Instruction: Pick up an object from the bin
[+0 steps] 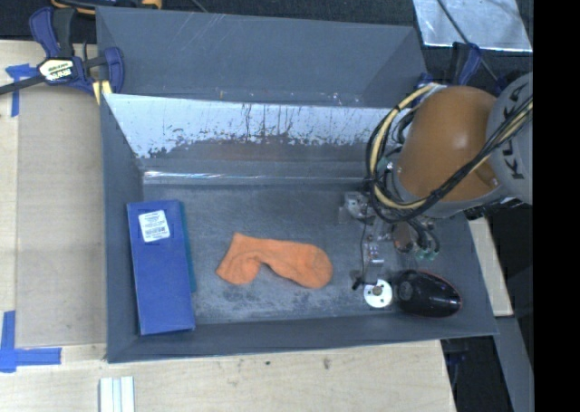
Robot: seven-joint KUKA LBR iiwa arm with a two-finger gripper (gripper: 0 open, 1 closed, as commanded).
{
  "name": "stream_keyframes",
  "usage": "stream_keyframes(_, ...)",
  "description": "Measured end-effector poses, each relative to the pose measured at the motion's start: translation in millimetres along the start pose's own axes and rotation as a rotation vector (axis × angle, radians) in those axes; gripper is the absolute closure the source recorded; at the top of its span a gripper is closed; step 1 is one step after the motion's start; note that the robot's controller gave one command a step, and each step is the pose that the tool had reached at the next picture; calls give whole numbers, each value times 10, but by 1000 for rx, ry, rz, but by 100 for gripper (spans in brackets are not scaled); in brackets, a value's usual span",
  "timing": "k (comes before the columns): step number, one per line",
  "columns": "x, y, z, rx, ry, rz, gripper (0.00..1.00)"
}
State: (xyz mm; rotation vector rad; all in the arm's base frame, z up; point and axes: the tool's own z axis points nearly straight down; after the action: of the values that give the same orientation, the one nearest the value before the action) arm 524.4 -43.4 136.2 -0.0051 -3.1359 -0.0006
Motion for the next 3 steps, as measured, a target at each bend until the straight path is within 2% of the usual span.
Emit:
stream_keyframes(1, -18, 1, -47, 1, -8, -2, 0)
stream_keyframes(2, 147, 558, 573, 0, -12, 28, 0)
stream_keyframes(3, 212, 670, 412, 0, -5, 41, 0)
